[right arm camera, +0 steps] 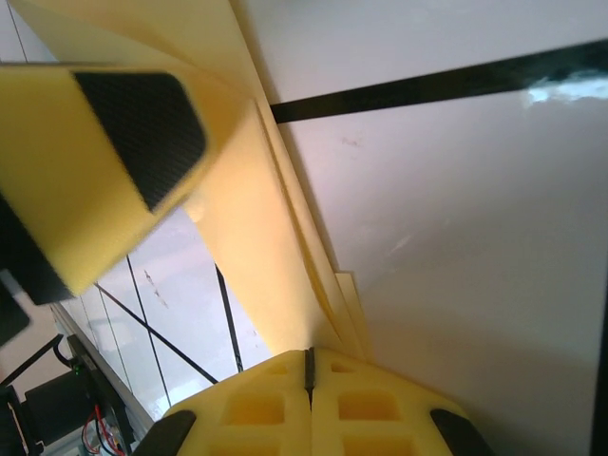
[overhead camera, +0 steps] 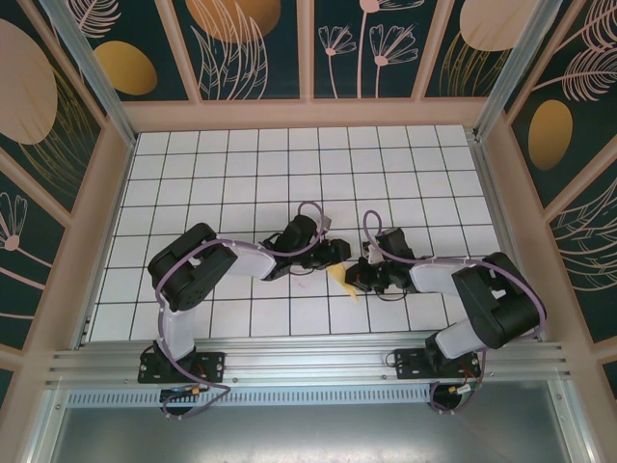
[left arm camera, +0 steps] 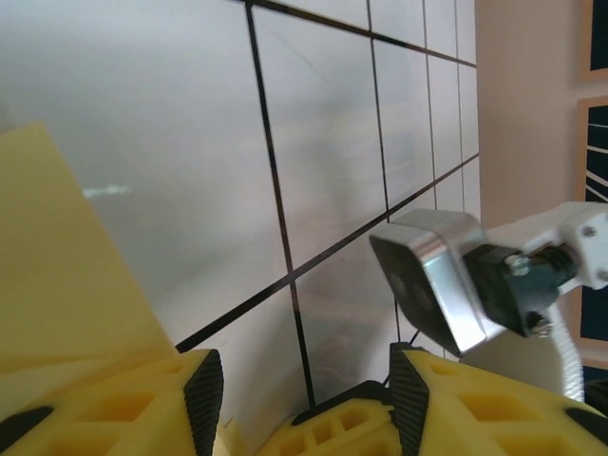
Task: Fold a paper plane with a square sheet of paper (pick it up from the middle)
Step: Fold the wing for the fifth time at the center of the table.
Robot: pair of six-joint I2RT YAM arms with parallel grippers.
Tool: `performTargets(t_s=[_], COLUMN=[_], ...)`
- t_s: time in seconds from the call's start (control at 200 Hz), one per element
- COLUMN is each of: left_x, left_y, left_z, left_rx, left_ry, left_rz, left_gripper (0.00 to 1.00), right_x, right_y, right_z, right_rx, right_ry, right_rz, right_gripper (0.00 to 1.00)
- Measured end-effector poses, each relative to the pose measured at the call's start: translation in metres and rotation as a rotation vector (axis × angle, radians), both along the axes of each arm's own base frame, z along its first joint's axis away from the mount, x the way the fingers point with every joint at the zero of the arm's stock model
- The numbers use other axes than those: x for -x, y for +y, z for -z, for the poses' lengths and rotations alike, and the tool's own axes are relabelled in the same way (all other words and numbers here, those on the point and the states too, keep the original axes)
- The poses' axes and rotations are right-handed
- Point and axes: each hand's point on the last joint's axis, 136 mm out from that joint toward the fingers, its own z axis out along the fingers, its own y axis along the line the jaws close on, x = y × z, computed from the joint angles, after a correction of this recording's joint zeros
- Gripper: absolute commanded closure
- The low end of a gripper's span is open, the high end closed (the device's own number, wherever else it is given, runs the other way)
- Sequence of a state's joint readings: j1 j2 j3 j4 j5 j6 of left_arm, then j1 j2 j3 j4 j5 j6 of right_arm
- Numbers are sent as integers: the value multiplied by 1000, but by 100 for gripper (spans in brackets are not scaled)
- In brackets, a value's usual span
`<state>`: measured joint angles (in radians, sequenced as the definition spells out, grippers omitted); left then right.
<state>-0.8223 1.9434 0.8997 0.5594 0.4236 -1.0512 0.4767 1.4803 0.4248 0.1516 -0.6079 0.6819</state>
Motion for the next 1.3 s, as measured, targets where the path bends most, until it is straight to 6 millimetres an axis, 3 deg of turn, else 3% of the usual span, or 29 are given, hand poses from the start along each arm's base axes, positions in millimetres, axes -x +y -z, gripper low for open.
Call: performTargets(t_s=[0.23, 0.305, 0.545, 0.911, 1.301], left_x=[-13, -9, 12, 15, -2], left_y=[9, 13, 29, 16, 23], left_z=[-51, -57, -24, -10, 13], left_rx=[58, 73, 69, 120, -3], left_ry=[-100, -114, -24, 20, -1], left_rz=[-17, -18, -26, -21, -100], left_gripper=[48, 50, 51, 52, 51], right_x=[0, 0, 0, 0, 0], right_y=[0, 0, 0, 0, 0], right_z=[0, 0, 0, 0, 0], right_rx=[-2, -2, -2, -2, -2], right_ry=[-2, -2, -2, -2, -4], right_rz=[0, 0, 0, 1, 1], right_gripper=[96, 96, 96, 96, 96])
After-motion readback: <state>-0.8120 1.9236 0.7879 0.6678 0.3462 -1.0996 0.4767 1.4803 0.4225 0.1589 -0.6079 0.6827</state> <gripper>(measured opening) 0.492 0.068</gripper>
